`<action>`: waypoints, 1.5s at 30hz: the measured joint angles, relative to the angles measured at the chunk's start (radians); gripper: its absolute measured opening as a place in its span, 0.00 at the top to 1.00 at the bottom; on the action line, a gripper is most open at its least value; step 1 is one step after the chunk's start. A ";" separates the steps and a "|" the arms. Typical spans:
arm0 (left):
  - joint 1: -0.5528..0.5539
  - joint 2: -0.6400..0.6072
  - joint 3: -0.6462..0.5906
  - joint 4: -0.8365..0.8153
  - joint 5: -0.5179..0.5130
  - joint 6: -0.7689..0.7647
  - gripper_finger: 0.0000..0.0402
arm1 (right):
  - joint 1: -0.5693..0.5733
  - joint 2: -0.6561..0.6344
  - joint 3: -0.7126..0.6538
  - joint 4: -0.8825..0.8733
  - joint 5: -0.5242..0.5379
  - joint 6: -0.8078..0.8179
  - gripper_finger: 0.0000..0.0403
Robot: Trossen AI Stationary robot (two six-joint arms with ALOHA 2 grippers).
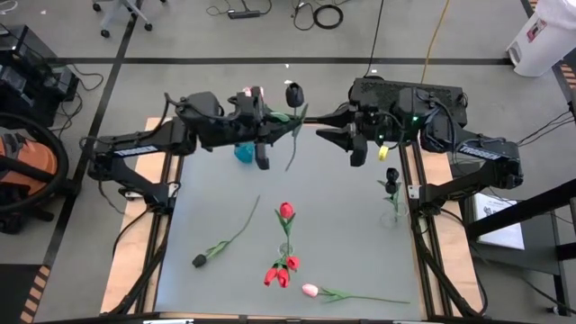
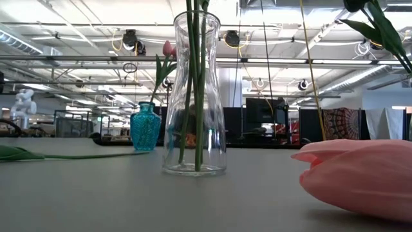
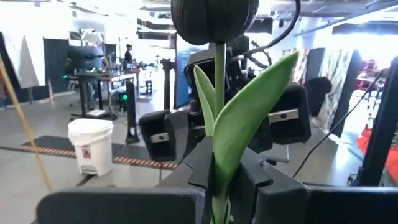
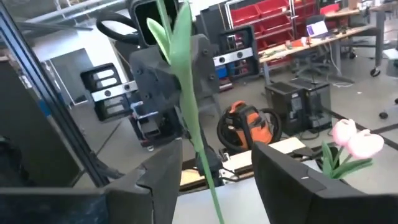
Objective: Sort flowers into vase by color
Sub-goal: Put the black flower into the right transparent vase
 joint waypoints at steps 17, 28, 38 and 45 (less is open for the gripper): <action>0.000 0.099 0.000 0.174 0.047 -0.026 0.91 | 0.029 0.001 0.000 -0.006 -0.007 0.035 0.54; -0.001 0.120 0.000 0.213 0.073 -0.053 0.91 | 0.066 0.001 0.000 -0.006 -0.006 0.035 0.54; -0.008 0.132 0.001 0.268 0.125 -0.079 0.91 | 0.073 0.001 0.000 -0.005 -0.006 0.054 0.54; -0.010 0.143 0.002 0.276 0.135 -0.097 0.91 | 0.081 0.001 0.000 -0.006 -0.006 0.076 0.54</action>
